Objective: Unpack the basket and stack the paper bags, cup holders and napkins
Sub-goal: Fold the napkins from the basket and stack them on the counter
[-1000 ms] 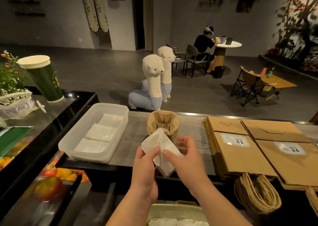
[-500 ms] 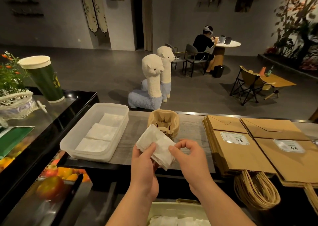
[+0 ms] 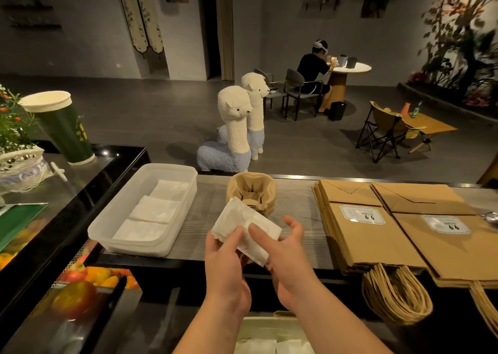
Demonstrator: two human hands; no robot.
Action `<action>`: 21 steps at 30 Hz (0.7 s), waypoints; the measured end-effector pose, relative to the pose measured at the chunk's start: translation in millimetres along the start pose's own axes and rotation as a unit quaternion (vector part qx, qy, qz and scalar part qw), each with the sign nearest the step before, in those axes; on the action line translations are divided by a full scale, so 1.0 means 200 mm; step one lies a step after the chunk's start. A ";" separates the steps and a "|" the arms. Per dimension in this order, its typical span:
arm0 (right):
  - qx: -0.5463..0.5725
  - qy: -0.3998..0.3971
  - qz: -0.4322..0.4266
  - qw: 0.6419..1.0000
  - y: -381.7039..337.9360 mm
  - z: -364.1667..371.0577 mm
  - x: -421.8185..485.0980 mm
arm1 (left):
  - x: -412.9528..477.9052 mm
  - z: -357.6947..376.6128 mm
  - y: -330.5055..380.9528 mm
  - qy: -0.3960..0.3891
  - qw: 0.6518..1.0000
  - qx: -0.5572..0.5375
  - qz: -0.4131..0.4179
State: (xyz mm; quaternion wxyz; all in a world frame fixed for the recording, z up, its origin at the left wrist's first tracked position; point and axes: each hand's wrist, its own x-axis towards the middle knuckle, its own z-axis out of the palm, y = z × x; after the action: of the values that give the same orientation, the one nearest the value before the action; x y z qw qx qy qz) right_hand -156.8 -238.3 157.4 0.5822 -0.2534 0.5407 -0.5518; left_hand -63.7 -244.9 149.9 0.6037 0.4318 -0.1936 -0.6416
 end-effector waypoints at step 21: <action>-0.293 -0.084 -0.172 0.937 -0.02 -0.29 0.23 | 0.28 -0.16 0.06 -0.216 0.873 0.425 0.102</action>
State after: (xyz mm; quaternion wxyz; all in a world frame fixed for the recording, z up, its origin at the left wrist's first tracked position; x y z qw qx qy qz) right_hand -220.1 -264.3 127.6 0.4218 -0.5472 0.5757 -0.4373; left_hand -25.5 -291.5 123.7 0.3671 0.4749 -0.6167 -0.5093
